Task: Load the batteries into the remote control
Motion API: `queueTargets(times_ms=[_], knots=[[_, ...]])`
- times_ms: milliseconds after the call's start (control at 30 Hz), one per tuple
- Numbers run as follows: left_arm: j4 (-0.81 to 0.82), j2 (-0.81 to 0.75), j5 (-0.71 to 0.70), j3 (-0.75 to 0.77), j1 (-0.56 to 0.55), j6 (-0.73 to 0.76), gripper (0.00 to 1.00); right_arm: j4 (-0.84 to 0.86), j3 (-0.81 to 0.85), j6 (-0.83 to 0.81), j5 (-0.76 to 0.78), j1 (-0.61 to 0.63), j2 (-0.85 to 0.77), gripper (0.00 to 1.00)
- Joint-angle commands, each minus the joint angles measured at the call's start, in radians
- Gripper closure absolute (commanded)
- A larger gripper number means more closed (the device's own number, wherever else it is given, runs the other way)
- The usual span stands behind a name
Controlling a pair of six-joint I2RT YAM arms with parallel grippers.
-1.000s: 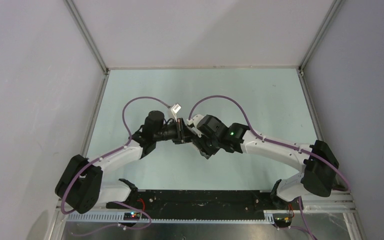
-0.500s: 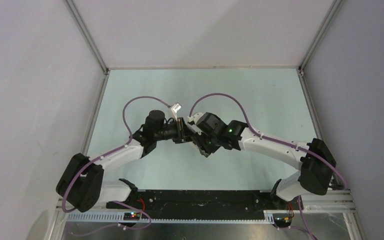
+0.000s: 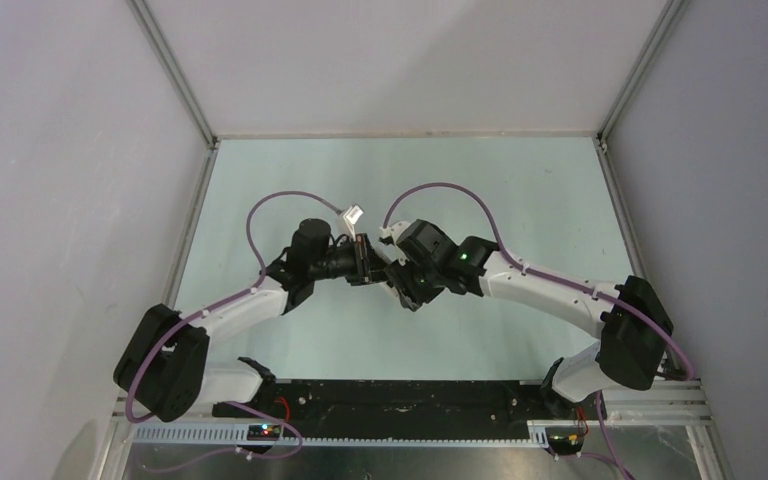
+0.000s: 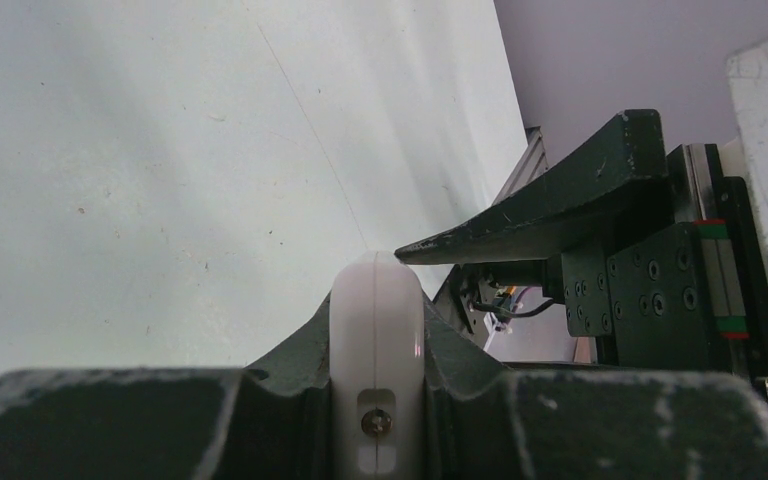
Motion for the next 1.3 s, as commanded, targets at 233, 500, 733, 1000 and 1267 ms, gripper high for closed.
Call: queueTargets(times_ms=[233, 500, 733, 1000, 1267], knots=[[0.011, -0.011, 0.144, 0.049, -0.022, -0.038, 1.0, 0.098, 0.083, 0.043, 0.136, -0.044, 0.034, 0.47], [0.011, 0.003, 0.2, 0.08, 0.004, -0.096, 1.0, 0.024, 0.113, 0.045, 0.186, -0.045, 0.055, 0.44], [0.011, 0.035, 0.283, 0.111, 0.034, -0.164, 1.0, 0.021, 0.133, 0.053, 0.155, -0.054, 0.066, 0.34], [0.011, 0.118, 0.338, 0.135, 0.064, -0.192, 1.0, 0.015, 0.168, 0.051, 0.132, -0.076, 0.052, 0.15], [0.011, 0.178, 0.358, 0.168, 0.104, -0.208, 1.0, 0.017, 0.172, 0.093, 0.02, -0.129, -0.011, 0.04]])
